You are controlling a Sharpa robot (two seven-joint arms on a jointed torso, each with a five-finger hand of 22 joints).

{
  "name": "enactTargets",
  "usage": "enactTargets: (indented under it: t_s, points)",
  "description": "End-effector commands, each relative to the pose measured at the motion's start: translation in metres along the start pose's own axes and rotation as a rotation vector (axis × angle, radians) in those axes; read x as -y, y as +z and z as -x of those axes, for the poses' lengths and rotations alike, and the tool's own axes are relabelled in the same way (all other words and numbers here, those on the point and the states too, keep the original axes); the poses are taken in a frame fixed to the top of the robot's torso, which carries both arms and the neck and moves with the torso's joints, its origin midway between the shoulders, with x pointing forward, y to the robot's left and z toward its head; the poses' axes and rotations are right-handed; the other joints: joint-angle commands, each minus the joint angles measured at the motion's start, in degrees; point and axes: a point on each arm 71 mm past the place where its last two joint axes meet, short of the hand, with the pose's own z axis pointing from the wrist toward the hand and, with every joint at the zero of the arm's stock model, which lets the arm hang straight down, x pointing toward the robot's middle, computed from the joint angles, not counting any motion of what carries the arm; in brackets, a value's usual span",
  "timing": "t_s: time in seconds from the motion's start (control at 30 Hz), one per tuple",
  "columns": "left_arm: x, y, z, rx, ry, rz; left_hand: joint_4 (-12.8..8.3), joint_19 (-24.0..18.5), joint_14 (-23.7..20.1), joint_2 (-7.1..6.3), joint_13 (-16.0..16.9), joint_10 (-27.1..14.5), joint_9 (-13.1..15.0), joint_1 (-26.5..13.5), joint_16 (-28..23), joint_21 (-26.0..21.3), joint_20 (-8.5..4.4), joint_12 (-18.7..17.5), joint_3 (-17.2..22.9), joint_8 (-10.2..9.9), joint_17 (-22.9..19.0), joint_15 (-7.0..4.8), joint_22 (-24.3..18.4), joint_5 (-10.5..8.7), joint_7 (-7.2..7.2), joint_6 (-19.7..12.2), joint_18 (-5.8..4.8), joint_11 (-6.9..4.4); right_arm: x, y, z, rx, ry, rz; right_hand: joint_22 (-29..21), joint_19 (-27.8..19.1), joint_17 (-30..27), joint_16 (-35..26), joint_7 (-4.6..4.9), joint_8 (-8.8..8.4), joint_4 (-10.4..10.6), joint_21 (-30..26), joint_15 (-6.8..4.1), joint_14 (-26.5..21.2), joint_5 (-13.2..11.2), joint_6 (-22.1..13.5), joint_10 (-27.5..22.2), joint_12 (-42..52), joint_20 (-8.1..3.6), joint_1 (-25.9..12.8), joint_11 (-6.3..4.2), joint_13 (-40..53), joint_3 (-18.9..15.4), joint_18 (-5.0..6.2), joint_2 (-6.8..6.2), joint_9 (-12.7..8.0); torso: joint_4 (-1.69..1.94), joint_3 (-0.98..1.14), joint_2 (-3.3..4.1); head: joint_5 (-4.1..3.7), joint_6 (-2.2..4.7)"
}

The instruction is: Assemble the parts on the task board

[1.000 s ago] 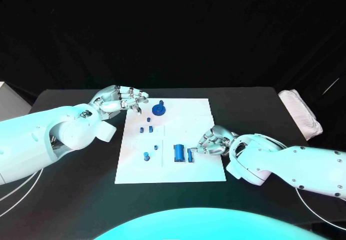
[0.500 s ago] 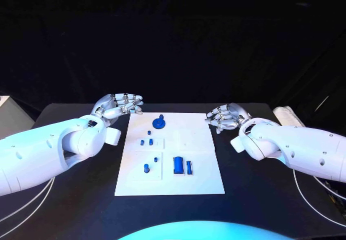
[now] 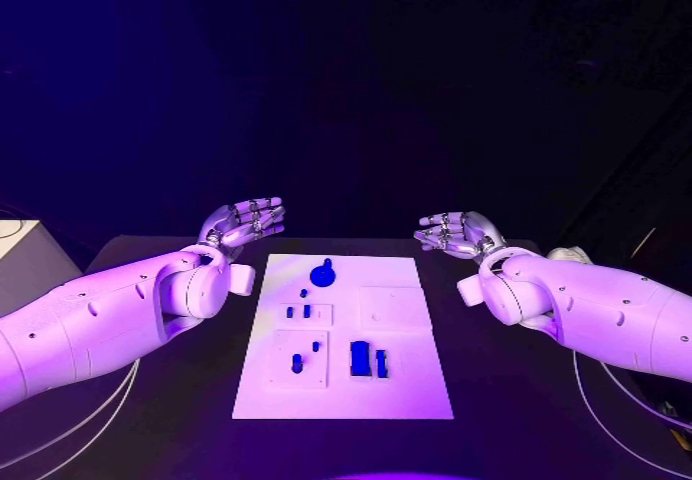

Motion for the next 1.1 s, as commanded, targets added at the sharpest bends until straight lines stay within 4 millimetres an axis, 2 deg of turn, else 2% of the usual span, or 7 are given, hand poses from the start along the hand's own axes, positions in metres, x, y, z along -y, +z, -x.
enactTargets:
  t_s: [0.03,0.2,0.23,0.27,0.4,0.57,1.1]
  points:
    - [0.0,-0.001,-0.002,0.005,0.002,-0.003,-12.2,-30.71,-32.05,8.72,-2.76,-41.11,-11.97,-25.88,-11.25,-6.12,-12.84,-4.05,-16.29,-8.15,-7.92,-7.03,-7.48,-12.96,-6.03,-36.03,-6.91,-7.21,-0.001,-0.002,-0.002,0.01,0.012,0.002,-21.48,-42.92,-17.91,-9.91,-8.79,-10.64,-8.77,-2.82,-5.59,-42.74,-6.2,-38.23,-54.07,-4.5,-10.38,-23.85,-7.12,-7.34,-19.75,-8.44,9.34,-11.92,0.02,0.14,0.03,0.02,0.31]
    - [-0.001,-0.008,-0.013,0.028,0.003,-0.008,-12.2,-30.71,-32.05,8.72,-2.76,-41.11,-11.97,-35.27,-11.25,-6.12,-12.84,-4.05,-16.29,-8.15,-7.92,-7.03,-7.48,-12.96,-6.03,-36.03,-6.91,-7.21,-0.009,-0.01,-0.014,0.036,0.087,0.022,-21.48,-42.92,-17.91,-9.91,-8.79,-10.64,-8.77,-2.82,-5.59,-42.74,-6.2,-38.23,-54.07,-4.5,-10.38,-32.53,-7.12,-7.34,-19.75,-8.44,9.34,-11.92,0.09,0.97,-0.06,0.16,2.19]
    - [-0.002,-0.01,-0.018,0.039,0.004,-0.01,-12.2,-30.71,-32.05,8.72,-2.76,-41.11,-11.97,-37.96,-11.25,-6.12,-12.84,-4.05,-16.29,-8.15,-7.92,-7.03,-7.48,-12.96,-6.03,-36.03,-6.91,-7.21,-0.012,-0.014,-0.019,0.048,0.119,0.03,-21.48,-42.92,-17.91,-9.91,-8.79,-10.64,-8.77,-2.82,-5.59,-42.74,-6.2,-38.23,-54.07,-4.5,-10.38,-73.38,-7.12,-7.34,-19.75,-8.44,9.34,-11.92,0.12,1.34,-0.1,0.22,3.04]
    - [-0.002,-0.013,-0.021,0.046,0.004,-0.012,-12.2,-30.71,-32.05,8.72,-2.76,-41.11,-11.97,-79.55,-11.25,-6.12,-12.84,-4.05,-16.29,-8.15,-7.92,-7.03,-7.48,-12.96,-6.03,-36.03,-6.91,-7.21,-0.015,-0.016,-0.022,0.058,0.143,0.034,-21.48,-42.92,-17.91,-9.91,-8.79,-10.64,-8.77,-2.82,-5.59,-42.74,-6.2,-38.23,-54.07,-4.5,-10.38,-73.38,-7.12,-7.34,-19.75,-8.44,9.34,-11.92,0.14,1.62,-0.13,0.26,3.66]
    - [-0.003,-0.025,-0.039,0.086,0.009,-0.02,-12.2,-30.71,-32.05,8.72,-2.76,-41.11,-11.97,-79.55,-11.25,-6.12,-12.84,-4.05,-16.29,-8.15,-7.92,-7.03,-7.48,-12.96,-6.03,-36.03,-6.91,-7.21,-0.027,-0.031,-0.038,0.101,0.248,0.048,-21.48,-42.92,-17.91,-9.91,-8.79,-10.64,-8.77,-2.82,-5.59,-42.74,-6.2,-38.23,-54.07,-4.5,-10.38,-73.38,-7.12,-7.34,-19.75,-8.44,9.34,-11.92,0.23,2.63,-0.23,0.43,5.97]
    - [-0.002,-0.042,-0.06,0.135,0.017,-0.029,-12.2,-30.71,-32.05,8.72,-2.76,-41.11,-11.97,-79.55,-11.25,-6.12,-12.84,-4.05,-16.29,-8.15,-7.92,-7.03,-7.48,-12.96,-6.03,-36.03,-6.91,-7.21,-0.04,-0.046,-0.051,0.142,0.338,0.049,-21.48,-42.92,-17.91,-9.91,-8.79,-10.64,-8.77,-2.82,-5.59,-42.74,-6.2,-38.23,-54.07,-4.5,-10.38,-73.38,-7.12,-7.34,-19.75,-8.44,9.34,-11.92,0.29,3.33,-0.31,0.54,7.57]
    - [0.0,-0.054,-0.073,0.166,0.024,-0.034,-12.2,-30.71,-32.05,8.72,-2.76,-41.11,-11.97,-79.55,-11.25,-6.12,-12.84,-4.05,-16.29,-8.15,-7.92,-7.03,-7.48,-12.96,-6.03,-36.03,-6.91,-7.21,-0.044,-0.051,-0.055,0.156,0.366,0.047,-21.48,-42.92,-17.91,-9.91,-8.79,-10.64,-8.77,-2.82,-5.59,-42.74,-6.2,-38.23,-54.07,-4.5,-10.38,-73.38,-7.12,-7.34,-19.75,-8.44,9.34,-11.92,0.29,3.39,-0.31,0.55,7.69]
